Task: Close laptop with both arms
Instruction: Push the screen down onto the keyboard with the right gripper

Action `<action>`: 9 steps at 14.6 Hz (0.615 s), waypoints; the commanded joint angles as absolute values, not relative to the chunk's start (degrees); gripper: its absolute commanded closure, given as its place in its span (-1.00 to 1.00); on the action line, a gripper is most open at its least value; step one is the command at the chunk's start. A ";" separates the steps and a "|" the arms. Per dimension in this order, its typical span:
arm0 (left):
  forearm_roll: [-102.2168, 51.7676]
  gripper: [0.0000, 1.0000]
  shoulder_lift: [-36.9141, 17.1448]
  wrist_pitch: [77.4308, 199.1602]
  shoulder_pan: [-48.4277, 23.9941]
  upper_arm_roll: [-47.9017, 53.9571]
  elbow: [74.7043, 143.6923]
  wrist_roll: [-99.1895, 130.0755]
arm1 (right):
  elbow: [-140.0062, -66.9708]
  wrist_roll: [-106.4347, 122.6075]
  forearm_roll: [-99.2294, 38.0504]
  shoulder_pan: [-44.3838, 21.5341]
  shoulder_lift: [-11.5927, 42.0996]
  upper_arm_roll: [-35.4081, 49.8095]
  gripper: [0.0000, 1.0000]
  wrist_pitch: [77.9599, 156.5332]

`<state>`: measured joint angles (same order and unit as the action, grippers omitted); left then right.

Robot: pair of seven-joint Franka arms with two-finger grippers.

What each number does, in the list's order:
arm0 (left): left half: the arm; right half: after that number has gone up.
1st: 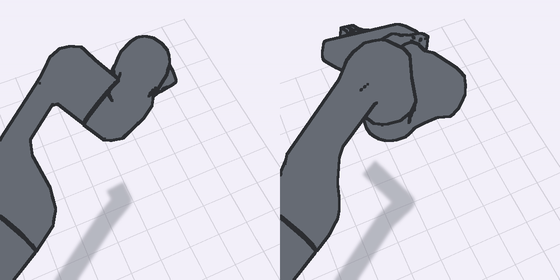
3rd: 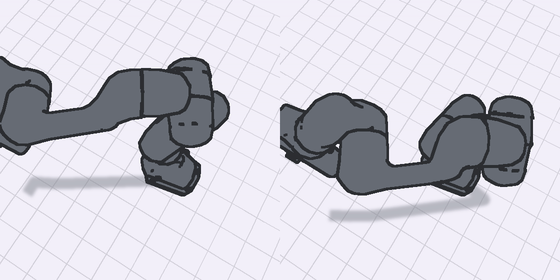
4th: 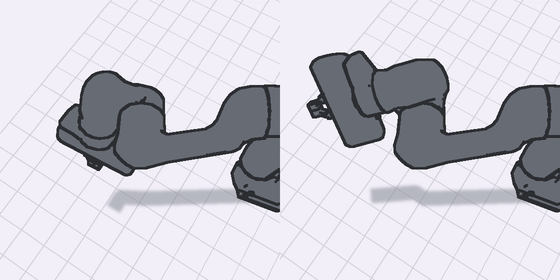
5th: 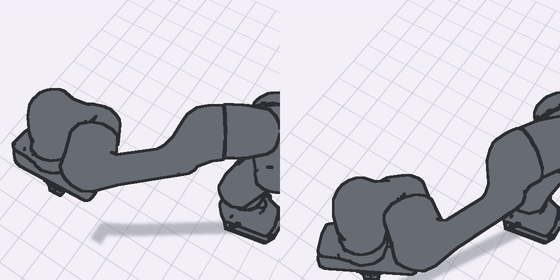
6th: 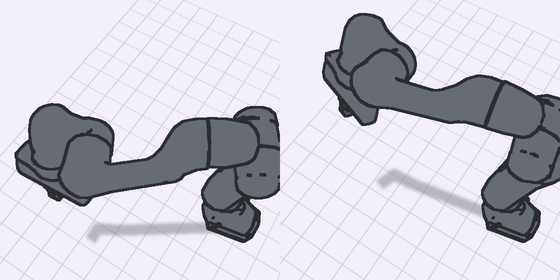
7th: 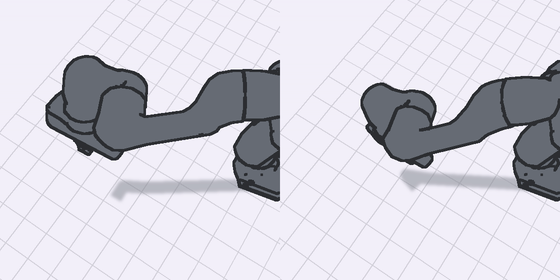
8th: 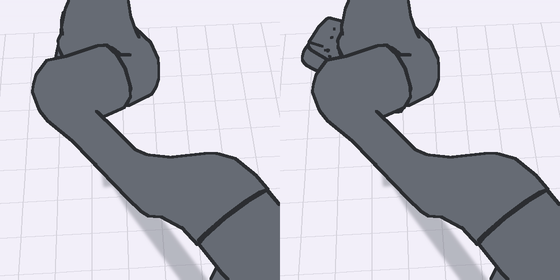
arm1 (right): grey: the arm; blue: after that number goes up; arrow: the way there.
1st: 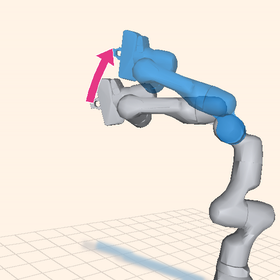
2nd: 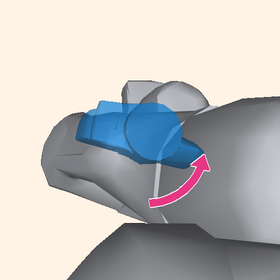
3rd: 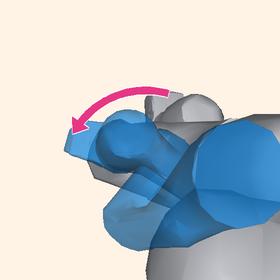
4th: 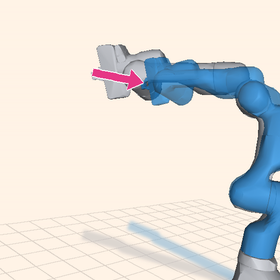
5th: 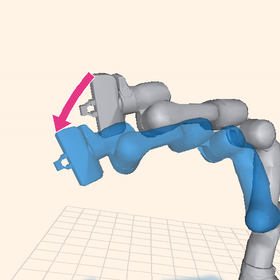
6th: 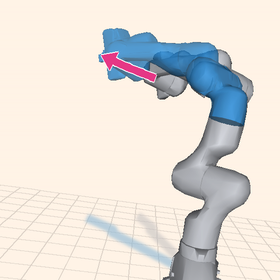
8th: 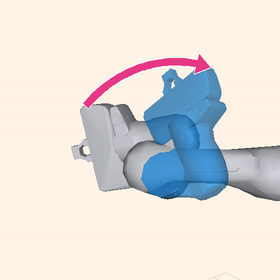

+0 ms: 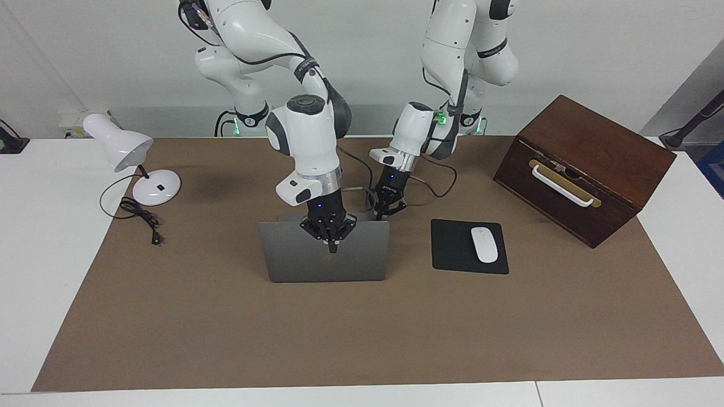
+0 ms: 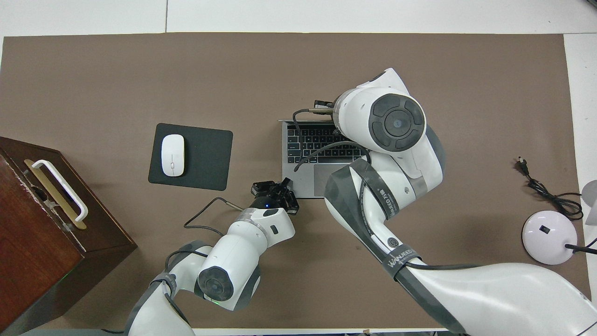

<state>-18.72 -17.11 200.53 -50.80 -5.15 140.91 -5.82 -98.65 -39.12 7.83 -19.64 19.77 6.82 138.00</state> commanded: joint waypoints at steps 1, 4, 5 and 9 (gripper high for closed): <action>-19.86 1.00 -17.49 200.74 -52.65 -5.98 143.17 -7.38 | -103.53 -35.60 3.18 -18.63 17.31 7.73 1.00 136.85; -19.86 1.00 -17.58 200.74 -52.65 -5.98 143.35 -7.64 | -106.60 -32.35 -1.74 -18.63 17.14 7.73 1.00 136.23; -19.86 1.00 -17.58 200.74 -52.65 -5.98 143.35 -7.73 | -107.22 -31.82 -3.41 -18.63 17.05 7.73 1.00 136.06; -19.86 1.00 -17.58 200.74 -52.65 -5.98 143.52 -8.09 | -108.89 -31.64 -7.38 -18.98 17.67 7.73 1.00 135.00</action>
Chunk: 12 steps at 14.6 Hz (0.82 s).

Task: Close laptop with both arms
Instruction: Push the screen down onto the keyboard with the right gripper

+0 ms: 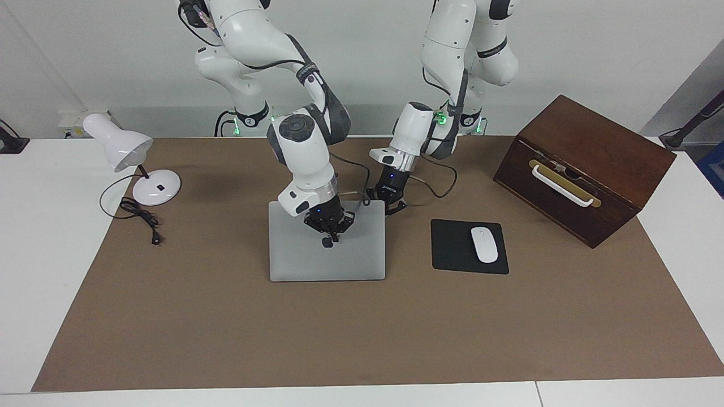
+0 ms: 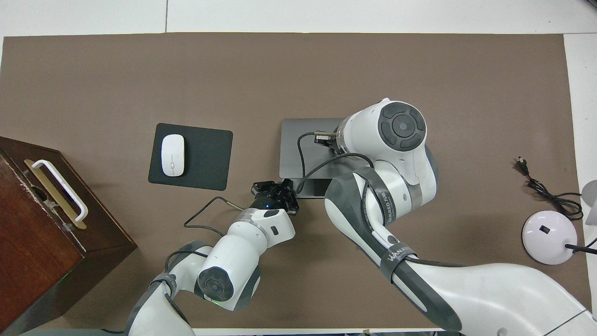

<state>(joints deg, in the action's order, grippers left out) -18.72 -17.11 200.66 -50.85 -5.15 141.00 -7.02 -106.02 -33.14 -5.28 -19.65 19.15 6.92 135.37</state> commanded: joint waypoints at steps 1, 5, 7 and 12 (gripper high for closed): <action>-19.86 1.00 -17.58 200.74 -52.65 -5.98 143.53 -8.09 | -109.24 -31.55 -7.38 -18.98 17.75 7.82 1.00 135.00; -19.86 1.00 -17.58 200.74 -52.65 -5.98 143.79 -8.17 | -109.77 -31.55 -7.56 -18.98 18.81 8.17 1.00 135.53; -19.86 1.00 -17.58 200.74 -52.65 -5.98 143.96 -8.79 | -109.78 -31.55 -7.56 -19.07 19.07 8.17 1.00 135.62; -19.86 1.00 -17.58 200.74 -52.65 -5.98 144.23 -8.79 | -109.86 -31.64 -7.56 -19.33 19.16 8.17 1.00 135.70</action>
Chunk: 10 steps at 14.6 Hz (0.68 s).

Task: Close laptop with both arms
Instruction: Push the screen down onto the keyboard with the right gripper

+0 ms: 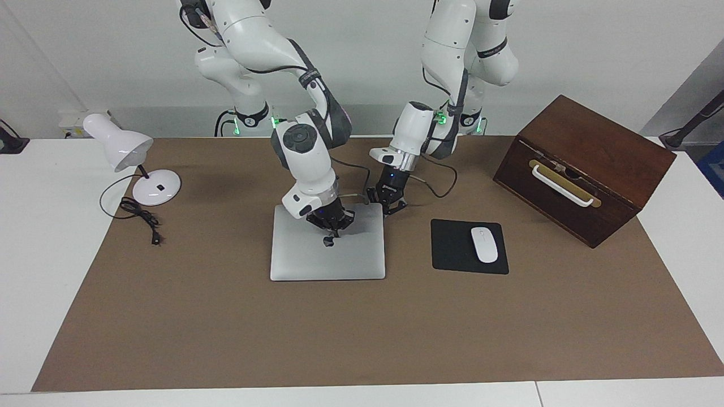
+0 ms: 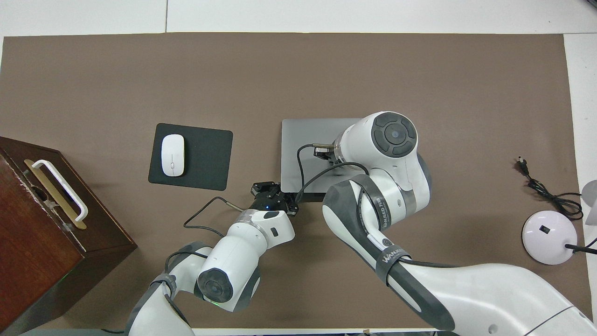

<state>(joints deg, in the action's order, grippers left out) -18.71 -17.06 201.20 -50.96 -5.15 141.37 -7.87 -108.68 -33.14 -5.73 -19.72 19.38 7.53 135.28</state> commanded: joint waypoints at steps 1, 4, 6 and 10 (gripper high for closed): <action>-19.86 1.00 -17.58 200.74 -52.65 -5.98 144.23 -8.88 | -110.12 -31.73 -7.65 -19.42 19.25 8.17 1.00 136.31; -19.86 1.00 -17.58 200.74 -52.65 -5.98 144.23 -8.88 | -110.74 -31.64 -8.35 -19.42 19.25 8.17 1.00 137.20; -19.86 1.00 -17.58 200.74 -52.65 -5.98 144.32 -8.88 | -110.31 -31.64 -8.35 -19.34 19.25 8.17 1.00 136.59; -19.86 1.00 -17.58 200.74 -52.65 -5.98 144.40 -8.88 | -107.14 -31.55 -8.35 -18.81 18.81 8.17 1.00 130.18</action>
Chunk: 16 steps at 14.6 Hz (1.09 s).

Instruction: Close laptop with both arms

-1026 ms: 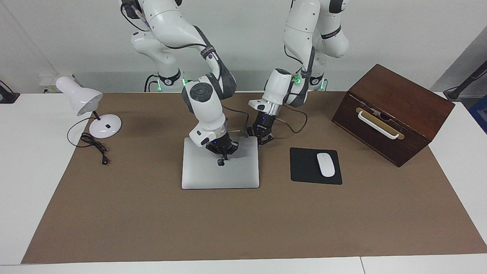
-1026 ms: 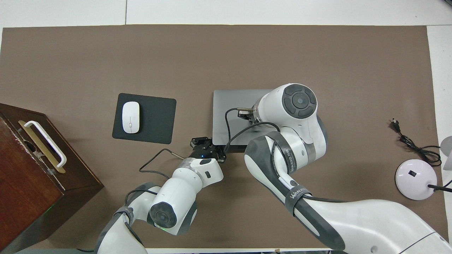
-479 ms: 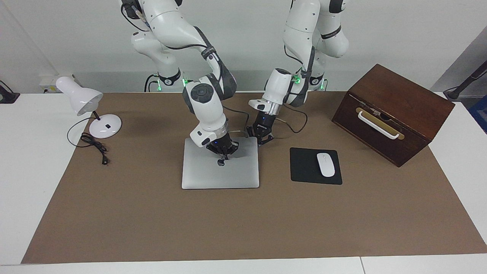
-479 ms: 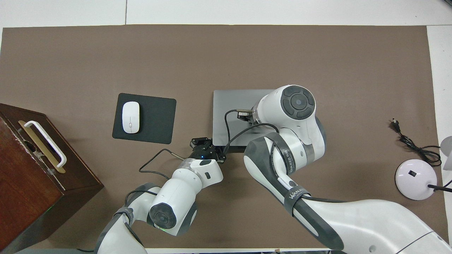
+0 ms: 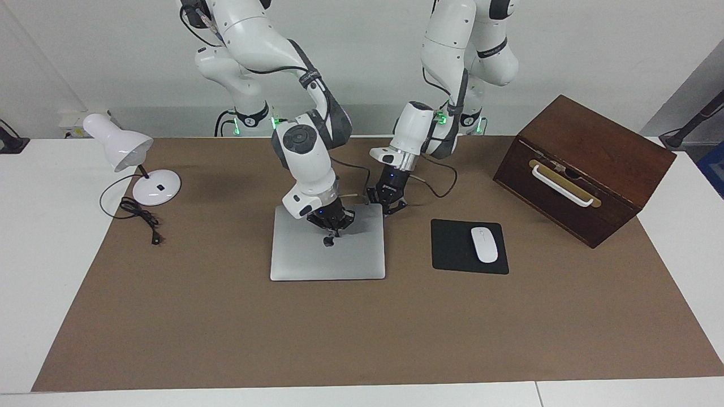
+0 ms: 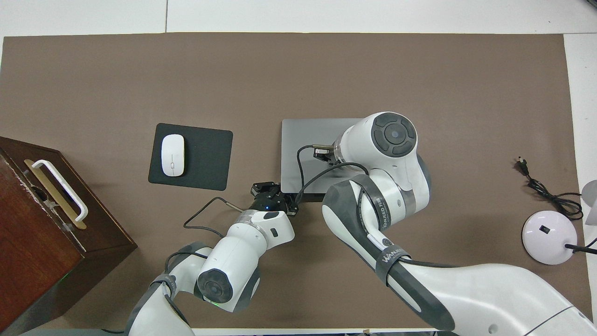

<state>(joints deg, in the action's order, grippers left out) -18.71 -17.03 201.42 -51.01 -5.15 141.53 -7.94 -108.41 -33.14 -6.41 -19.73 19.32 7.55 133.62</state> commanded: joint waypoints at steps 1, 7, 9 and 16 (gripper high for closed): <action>-19.86 1.00 -17.58 200.74 -52.65 -5.98 144.49 -8.88 | -107.14 -31.55 -8.35 -18.72 18.37 8.09 1.00 129.56; -20.04 1.00 -17.49 200.65 -52.56 -5.98 144.49 -8.79 | -107.23 -30.59 -7.74 -18.63 17.41 8.00 1.00 128.41; -20.13 1.00 -17.49 200.65 -52.56 -5.98 144.49 -8.79 | -107.05 -28.67 -7.21 -18.02 16.27 7.65 1.00 126.40; -23.12 1.00 -17.40 200.65 -52.38 -5.89 144.32 -8.70 | -103.45 -14.52 -6.34 -6.70 6.88 7.38 1.00 108.56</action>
